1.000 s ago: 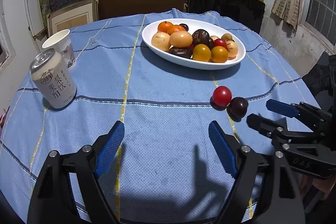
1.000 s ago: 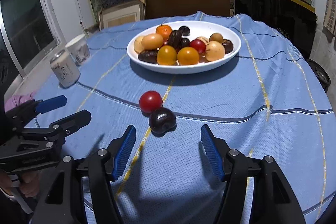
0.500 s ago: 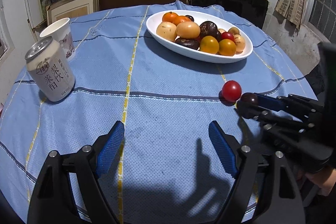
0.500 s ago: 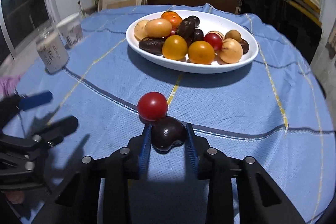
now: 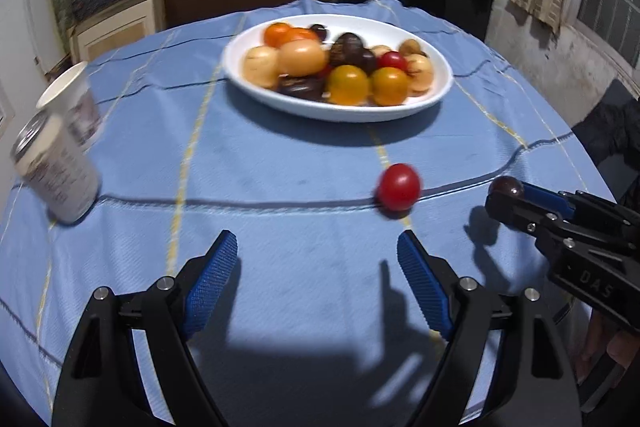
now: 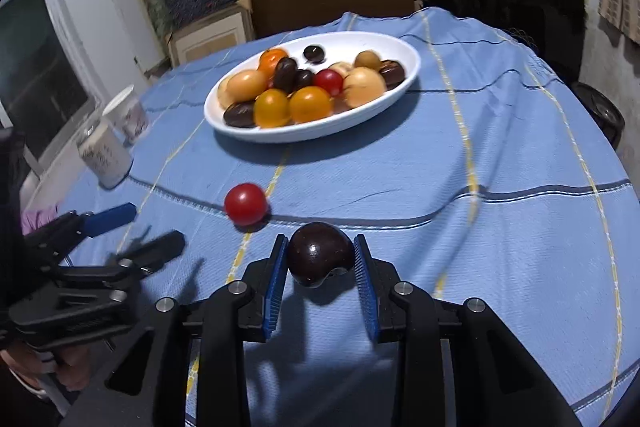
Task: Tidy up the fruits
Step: 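Grasp the last red tomato with the left gripper while the right gripper grasps the last dark plum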
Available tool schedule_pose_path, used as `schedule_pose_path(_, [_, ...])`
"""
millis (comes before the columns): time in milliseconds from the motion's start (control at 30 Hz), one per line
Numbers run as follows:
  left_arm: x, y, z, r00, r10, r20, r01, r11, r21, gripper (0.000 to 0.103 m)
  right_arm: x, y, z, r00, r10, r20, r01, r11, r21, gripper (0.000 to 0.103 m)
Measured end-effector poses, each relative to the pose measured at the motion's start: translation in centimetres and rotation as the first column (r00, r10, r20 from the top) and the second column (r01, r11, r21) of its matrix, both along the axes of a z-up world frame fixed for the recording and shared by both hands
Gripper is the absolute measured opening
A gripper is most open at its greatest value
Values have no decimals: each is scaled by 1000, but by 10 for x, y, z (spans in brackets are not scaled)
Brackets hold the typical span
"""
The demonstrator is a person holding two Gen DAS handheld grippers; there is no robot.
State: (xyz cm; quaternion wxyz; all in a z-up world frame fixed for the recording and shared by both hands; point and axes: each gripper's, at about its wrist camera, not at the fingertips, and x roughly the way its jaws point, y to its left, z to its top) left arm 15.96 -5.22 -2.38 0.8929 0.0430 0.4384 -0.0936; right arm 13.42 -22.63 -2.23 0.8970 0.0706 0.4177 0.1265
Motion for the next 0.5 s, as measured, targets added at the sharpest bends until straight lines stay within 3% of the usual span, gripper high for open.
schedule_pose_path(133, [11,-22,-5,999,-33,-1,33,999,26,79,1,-12,-1,999,-33,-6,33,999,21,33])
schedule_pose_path(200, [17,-29,-8,999,-46,-10,46,998,32,71,2,-16,0,999,-45,-8,46,998,32,34])
schedule_pose_path(367, [34,-42,-14,998,-65,-18,66,997,47,66,1,-15,1,999,-38,0,38,998,41,33])
schedule_pose_path(433, [39,-46,-15,996,-80,-25,81,996,38,58,2,-16,1,999,-40,-3,40,998,44,34])
schedule_pose_path(500, [41,-50,-15,994,-103,-27,103,994,21,35,3,-16,-1,999,-44,-9,45,998,43,34])
